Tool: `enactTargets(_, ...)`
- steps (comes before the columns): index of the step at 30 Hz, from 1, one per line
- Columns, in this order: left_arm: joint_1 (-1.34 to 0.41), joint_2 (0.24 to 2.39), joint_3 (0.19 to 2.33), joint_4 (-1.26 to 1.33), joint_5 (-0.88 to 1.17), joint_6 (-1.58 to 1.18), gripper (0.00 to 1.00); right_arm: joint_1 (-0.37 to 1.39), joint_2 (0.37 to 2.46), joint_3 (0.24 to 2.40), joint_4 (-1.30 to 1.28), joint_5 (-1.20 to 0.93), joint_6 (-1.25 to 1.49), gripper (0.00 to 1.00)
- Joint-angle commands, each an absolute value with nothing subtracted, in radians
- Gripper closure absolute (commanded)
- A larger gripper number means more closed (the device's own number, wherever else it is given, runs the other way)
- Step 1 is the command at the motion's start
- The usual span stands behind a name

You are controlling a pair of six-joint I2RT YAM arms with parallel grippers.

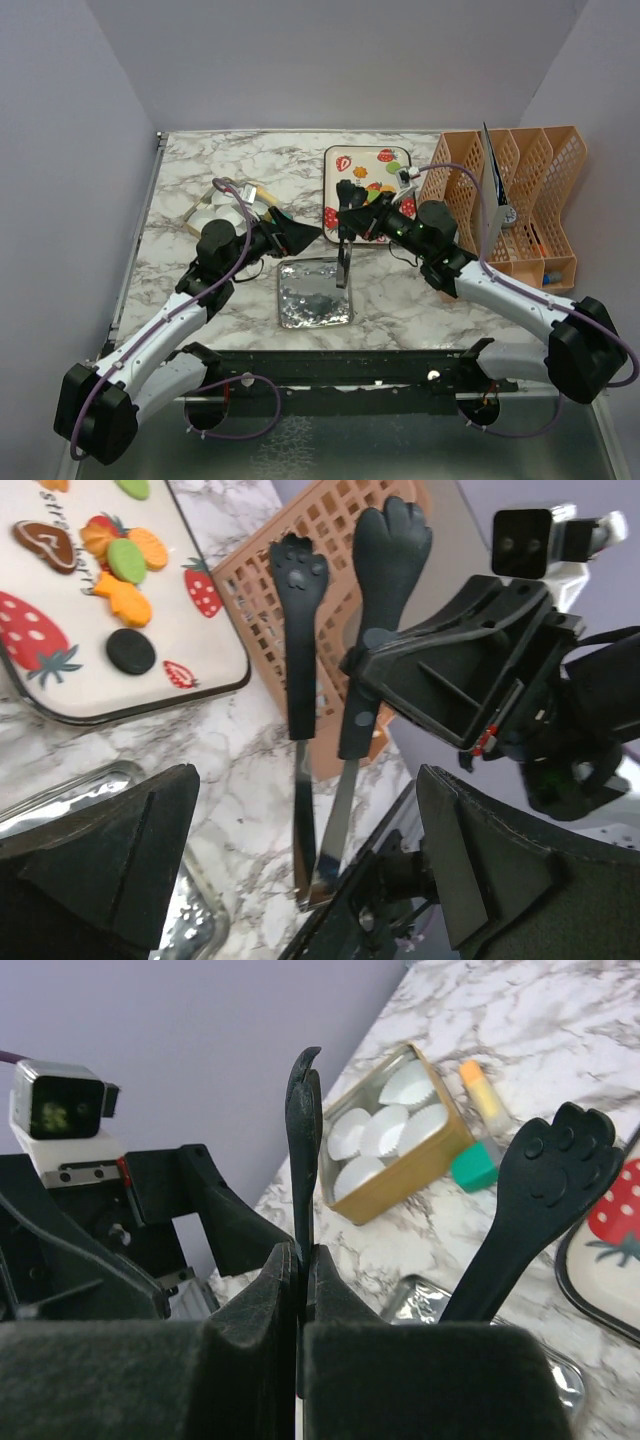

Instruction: Pack the cookies

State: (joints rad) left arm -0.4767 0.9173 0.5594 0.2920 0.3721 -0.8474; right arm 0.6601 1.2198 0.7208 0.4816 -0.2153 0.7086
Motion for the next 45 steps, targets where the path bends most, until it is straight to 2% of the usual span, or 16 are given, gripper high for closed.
enactTargets(1, -0.507, 0.917, 0.532, 0.442, 0.337, -0.954, 0.01, 0.666, 1.260, 0.764, 0.686, -0.294, 0.792, 0.99)
enactTargets(23, -0.646, 1.031, 0.583, 0.653, 0.330, -1.095, 0.02, 0.662, 1.340, 0.838, 1.014, -0.377, 0.923, 0.99)
enactTargets(45, -0.650, 1.019, 0.572, 0.739, 0.321, -1.177, 0.26, 0.631, 1.434, 0.833, 1.204, -0.509, 1.056, 0.99)
